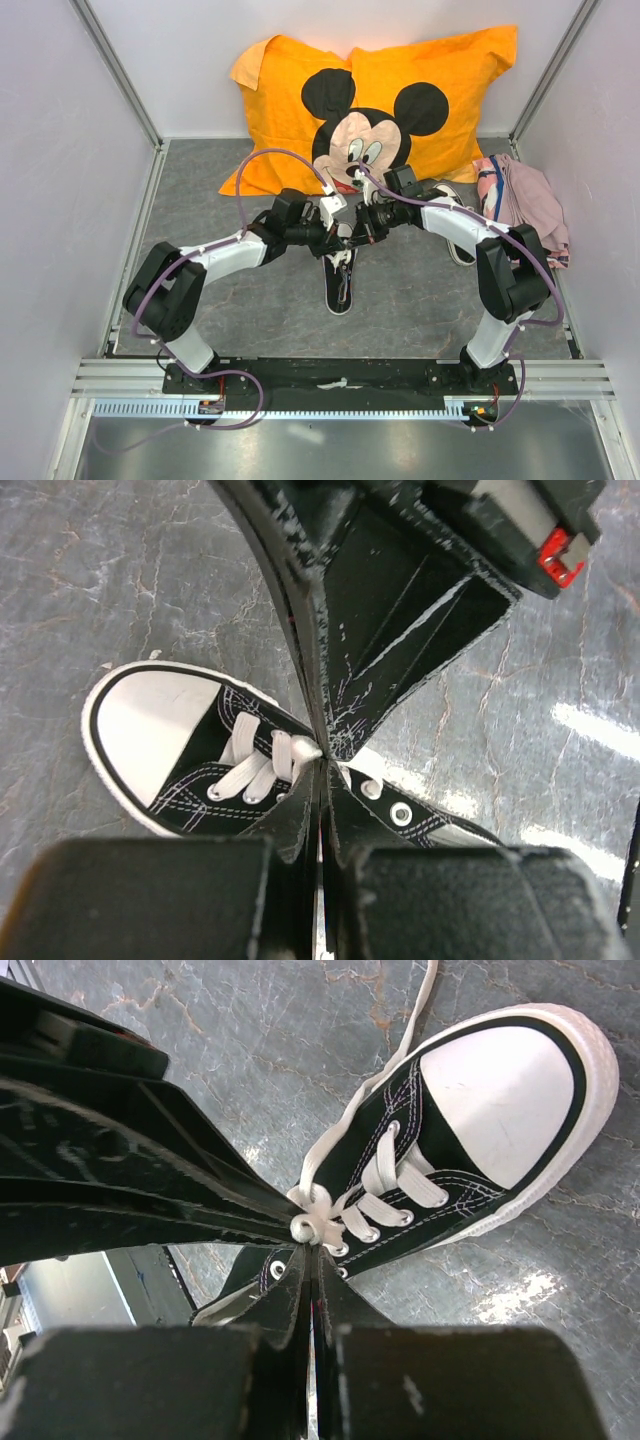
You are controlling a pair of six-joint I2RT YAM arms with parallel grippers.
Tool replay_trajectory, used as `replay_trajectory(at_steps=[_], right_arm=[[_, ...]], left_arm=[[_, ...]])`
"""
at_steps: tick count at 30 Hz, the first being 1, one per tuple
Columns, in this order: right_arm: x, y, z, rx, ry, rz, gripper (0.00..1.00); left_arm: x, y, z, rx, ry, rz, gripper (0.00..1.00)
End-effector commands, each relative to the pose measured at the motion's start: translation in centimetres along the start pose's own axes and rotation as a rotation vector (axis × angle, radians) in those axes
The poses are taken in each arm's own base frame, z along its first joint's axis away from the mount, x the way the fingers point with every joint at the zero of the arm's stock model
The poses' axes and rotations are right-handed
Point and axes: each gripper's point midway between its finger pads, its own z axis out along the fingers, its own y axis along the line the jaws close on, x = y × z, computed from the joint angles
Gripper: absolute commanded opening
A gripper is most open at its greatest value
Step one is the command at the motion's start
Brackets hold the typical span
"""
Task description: Tie the shoes
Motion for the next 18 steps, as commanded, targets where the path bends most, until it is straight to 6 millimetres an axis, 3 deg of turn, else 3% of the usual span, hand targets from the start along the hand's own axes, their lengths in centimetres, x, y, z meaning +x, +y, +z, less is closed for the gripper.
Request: replay_trajectory(at_steps=[1,10,18], right_arm=[[-1.3,1.4,-0.6,-0.043,-0.050,-0.039,0.00],[-1.2,1.9,-0.9,-0.062,-0.053,-0.043,0.00],[-0.8,2.0,-0.7,-0.076,-0.044,-0.039,0.00]], left_arm=[[-0.6,-0.8,0.9,0.051,-0.041,-0.065,0.02],[0.5,-0.6,1.6,0.058,-0.013,-0.106,0.02],[-0.1,-2.4,2.1,0.186,-0.050,-0.193,0.01]])
